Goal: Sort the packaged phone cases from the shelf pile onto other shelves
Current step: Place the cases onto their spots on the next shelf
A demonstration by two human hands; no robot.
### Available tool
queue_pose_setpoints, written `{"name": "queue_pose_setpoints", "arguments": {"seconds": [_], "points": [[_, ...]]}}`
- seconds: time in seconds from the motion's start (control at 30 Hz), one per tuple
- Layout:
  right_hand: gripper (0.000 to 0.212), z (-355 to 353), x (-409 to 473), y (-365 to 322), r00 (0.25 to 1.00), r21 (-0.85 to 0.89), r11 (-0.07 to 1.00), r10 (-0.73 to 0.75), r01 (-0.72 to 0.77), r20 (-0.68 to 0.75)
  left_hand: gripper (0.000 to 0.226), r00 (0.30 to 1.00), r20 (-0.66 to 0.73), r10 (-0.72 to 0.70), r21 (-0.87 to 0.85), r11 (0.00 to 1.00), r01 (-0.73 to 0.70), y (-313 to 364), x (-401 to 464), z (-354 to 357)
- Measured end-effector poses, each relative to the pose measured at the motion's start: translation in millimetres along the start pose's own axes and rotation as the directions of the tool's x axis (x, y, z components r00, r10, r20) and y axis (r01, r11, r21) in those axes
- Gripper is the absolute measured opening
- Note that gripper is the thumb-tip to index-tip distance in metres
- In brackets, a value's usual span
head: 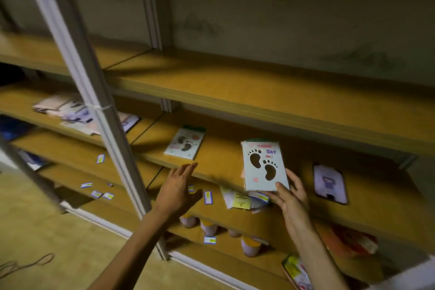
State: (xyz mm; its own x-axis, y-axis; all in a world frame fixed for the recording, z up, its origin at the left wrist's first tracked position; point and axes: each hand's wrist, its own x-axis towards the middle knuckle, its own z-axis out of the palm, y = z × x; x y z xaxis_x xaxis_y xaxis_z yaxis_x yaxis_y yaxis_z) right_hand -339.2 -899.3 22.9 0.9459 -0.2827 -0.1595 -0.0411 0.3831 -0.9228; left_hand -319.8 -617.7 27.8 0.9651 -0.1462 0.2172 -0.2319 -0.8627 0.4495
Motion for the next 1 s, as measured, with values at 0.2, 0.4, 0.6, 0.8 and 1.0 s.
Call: {"name": "queue_pose_setpoints", "arguments": {"seconds": [0.2, 0.4, 0.6, 0.8, 1.0], "points": [[0.049, 93.9, -16.8, 36.7, 0.999, 0.014, 0.999, 0.042, -0.042, 0.010, 0.081, 0.999, -0.014, -0.031, 0.049, 0.998, 0.032, -100.1, -30.8, -54.1], [0.045, 160.8, -13.5, 62.5, 0.996, -0.016, 0.996, 0.086, -0.086, -0.009, 0.073, 0.998, -0.001, -0.058, 0.001, 0.998, 0.058, -154.1, -42.0, -84.7], [0.047, 198.3, 11.6, 83.1, 0.995, -0.046, 0.995, 0.091, -0.093, -0.044, 0.070, 0.998, 0.033, -0.045, -0.023, 0.999, 0.046, -185.0, -28.4, -88.3], [0.049, 227.0, 49.2, 95.8, 0.992, -0.117, 0.987, 0.102, -0.109, -0.070, 0.070, 0.997, 0.080, -0.021, -0.015, 1.000, 0.022, -194.1, 1.4, -84.2], [0.053, 248.6, 84.9, 109.7, 0.991, -0.196, 0.973, 0.105, -0.119, -0.083, 0.068, 0.994, 0.111, -0.008, -0.109, 0.994, 0.020, -196.3, 30.8, -77.9]]}}
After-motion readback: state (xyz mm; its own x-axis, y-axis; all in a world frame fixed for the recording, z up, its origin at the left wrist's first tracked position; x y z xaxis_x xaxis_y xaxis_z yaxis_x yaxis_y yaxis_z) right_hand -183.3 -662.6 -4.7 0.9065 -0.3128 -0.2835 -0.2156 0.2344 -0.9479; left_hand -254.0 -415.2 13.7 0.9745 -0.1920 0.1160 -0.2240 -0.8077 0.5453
